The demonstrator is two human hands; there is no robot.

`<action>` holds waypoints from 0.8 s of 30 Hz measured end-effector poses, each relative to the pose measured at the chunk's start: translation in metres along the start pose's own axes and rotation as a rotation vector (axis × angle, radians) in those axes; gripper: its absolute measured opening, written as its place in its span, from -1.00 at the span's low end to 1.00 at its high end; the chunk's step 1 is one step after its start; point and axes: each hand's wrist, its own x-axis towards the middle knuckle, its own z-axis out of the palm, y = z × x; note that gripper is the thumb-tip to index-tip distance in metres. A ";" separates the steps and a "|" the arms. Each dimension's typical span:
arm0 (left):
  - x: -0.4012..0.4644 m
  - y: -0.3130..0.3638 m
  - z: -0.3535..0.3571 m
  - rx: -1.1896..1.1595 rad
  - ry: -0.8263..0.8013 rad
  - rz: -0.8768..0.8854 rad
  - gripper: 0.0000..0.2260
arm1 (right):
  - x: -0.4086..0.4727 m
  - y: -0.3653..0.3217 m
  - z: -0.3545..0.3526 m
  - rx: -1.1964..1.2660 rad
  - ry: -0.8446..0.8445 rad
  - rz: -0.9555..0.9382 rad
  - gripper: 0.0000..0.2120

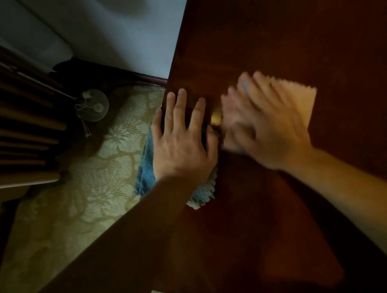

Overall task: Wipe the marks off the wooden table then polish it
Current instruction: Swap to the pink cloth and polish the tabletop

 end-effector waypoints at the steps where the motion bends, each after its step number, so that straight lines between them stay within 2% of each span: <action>1: 0.000 0.000 0.000 -0.002 0.004 -0.001 -0.48 | 0.017 0.010 -0.003 -0.009 0.020 0.039 -0.38; 4: 0.000 0.000 0.001 -0.009 0.024 -0.020 -0.46 | 0.062 0.022 -0.008 -0.044 0.035 0.159 -0.34; 10: -0.001 0.001 0.002 -0.018 0.025 -0.023 -0.42 | 0.073 0.018 -0.011 -0.017 0.016 0.166 -0.31; 15: -0.001 0.002 0.001 -0.051 0.024 -0.011 -0.42 | 0.033 -0.030 0.004 -0.019 -0.002 -0.076 -0.36; 17: -0.001 0.001 0.000 -0.066 0.016 -0.016 -0.42 | 0.033 -0.032 0.006 -0.015 -0.012 -0.103 -0.35; 20: -0.003 0.000 -0.001 -0.061 -0.012 -0.028 -0.37 | 0.064 -0.017 0.002 -0.064 -0.043 -0.072 -0.26; 24: -0.001 0.001 -0.002 -0.054 -0.004 -0.033 -0.35 | 0.088 -0.018 -0.001 -0.086 -0.065 0.031 -0.27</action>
